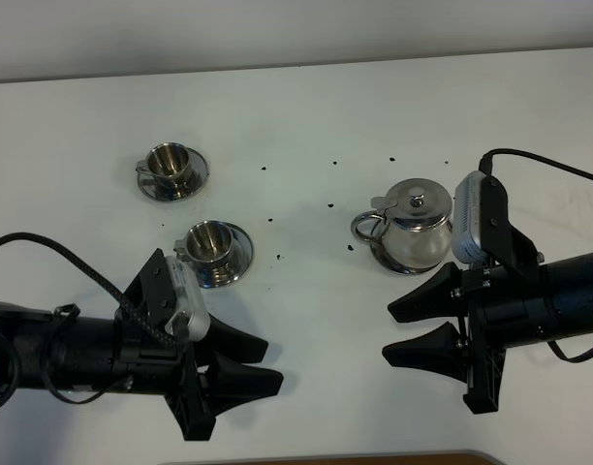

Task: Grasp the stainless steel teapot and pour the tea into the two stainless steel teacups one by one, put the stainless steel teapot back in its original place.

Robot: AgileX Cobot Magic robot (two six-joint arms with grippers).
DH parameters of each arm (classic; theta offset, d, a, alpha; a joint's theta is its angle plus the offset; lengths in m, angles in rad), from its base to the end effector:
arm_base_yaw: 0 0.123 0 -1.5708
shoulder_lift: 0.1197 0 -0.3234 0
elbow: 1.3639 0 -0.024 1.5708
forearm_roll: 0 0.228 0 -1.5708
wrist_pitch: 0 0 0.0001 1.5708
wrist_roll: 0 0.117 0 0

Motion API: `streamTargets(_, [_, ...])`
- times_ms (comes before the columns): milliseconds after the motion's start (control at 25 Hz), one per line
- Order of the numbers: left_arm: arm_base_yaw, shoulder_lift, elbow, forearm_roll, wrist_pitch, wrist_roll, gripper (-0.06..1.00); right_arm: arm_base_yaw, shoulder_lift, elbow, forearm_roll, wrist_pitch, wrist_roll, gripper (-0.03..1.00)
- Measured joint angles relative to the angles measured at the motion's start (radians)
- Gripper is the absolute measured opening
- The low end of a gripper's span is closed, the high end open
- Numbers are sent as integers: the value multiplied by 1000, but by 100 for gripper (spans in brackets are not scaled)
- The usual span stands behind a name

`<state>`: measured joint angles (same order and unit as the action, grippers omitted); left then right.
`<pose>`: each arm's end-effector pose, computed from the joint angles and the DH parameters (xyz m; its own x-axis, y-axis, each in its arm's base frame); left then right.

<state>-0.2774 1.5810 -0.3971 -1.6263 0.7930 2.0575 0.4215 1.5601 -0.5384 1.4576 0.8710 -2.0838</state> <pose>0.1781 -0.1373 0.1809 -0.5481 0.4458 -0.7077 0.8234 0.4364 -0.3628 0.1703 0.1739 0.2088 -0.2368 -0.5582 -0.7952 -0.9712 0.1148 0.2086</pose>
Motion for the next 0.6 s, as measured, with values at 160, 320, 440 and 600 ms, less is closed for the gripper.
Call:
streamTargets(160, [0, -3, -44, 10, -3, -46, 52, 0, 0, 0, 26, 0, 0, 46])
streamTargets(320, [0, -63, -104, 86, -43, -141, 52, 0, 0, 0, 85, 0, 0, 46])
streamTargets(440, [0, -154, -154, 165, -87, -274, 52, 0, 1, 0, 157, 0, 0, 46])
streamTargets(600, [0, -306, -211, 327, -162, -582, 52, 0, 1, -1, 250, -7, -12, 44])
